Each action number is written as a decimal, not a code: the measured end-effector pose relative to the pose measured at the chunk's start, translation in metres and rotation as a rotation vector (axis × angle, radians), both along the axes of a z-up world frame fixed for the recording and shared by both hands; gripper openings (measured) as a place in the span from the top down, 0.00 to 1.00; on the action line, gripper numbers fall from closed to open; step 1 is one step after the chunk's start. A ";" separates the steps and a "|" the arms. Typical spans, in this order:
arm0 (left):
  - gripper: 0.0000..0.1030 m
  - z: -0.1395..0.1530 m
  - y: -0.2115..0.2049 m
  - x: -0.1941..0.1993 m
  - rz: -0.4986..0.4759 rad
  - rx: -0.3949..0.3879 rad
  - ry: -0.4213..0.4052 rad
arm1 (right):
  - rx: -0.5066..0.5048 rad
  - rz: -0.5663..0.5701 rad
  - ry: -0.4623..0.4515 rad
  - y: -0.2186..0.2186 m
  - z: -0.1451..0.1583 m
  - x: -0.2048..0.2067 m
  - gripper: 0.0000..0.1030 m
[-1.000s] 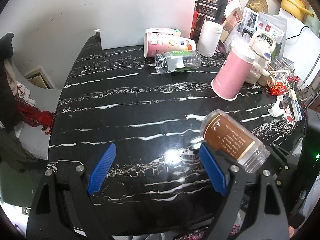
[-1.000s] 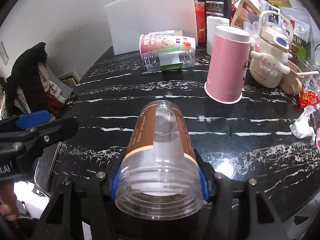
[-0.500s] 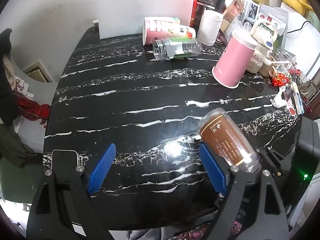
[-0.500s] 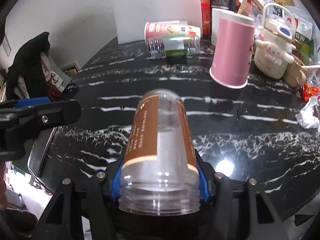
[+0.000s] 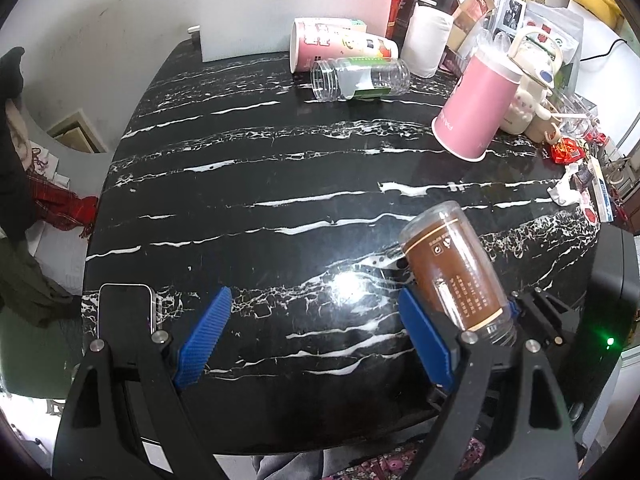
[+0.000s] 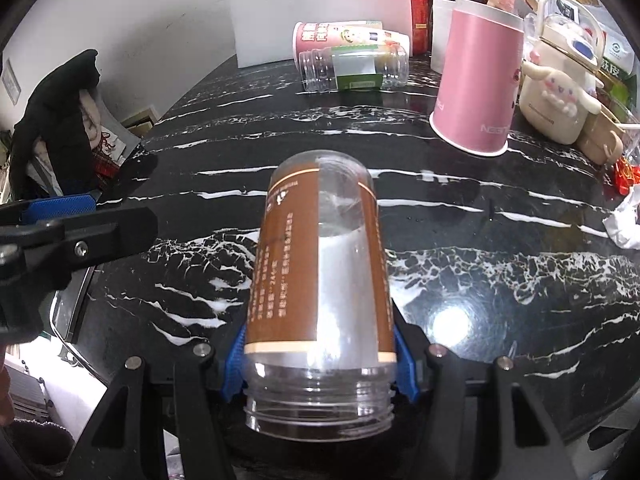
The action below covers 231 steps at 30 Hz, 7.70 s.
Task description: Flip cup upside down
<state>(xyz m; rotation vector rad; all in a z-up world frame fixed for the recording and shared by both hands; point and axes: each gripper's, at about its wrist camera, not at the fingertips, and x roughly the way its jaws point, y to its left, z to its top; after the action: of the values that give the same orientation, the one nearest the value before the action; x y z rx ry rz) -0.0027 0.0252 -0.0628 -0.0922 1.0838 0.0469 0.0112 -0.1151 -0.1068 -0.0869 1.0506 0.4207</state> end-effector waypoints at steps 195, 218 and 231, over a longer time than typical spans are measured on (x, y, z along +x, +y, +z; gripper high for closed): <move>0.43 -0.018 -0.028 0.072 0.075 0.132 -0.414 | 0.173 -0.048 0.094 -0.093 0.013 0.023 0.28; 0.15 -0.014 -0.042 0.070 0.060 0.196 -0.413 | 0.169 -0.050 0.098 -0.094 0.013 0.021 0.28; 0.14 0.001 -0.030 0.067 0.100 0.168 -0.403 | 0.168 -0.056 0.081 -0.097 0.021 0.018 0.28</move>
<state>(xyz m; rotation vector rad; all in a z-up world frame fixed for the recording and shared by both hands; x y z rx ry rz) 0.0639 -0.0051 -0.0620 -0.0027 0.6691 0.2010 0.0293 -0.2125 -0.0855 0.1097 1.0906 0.4630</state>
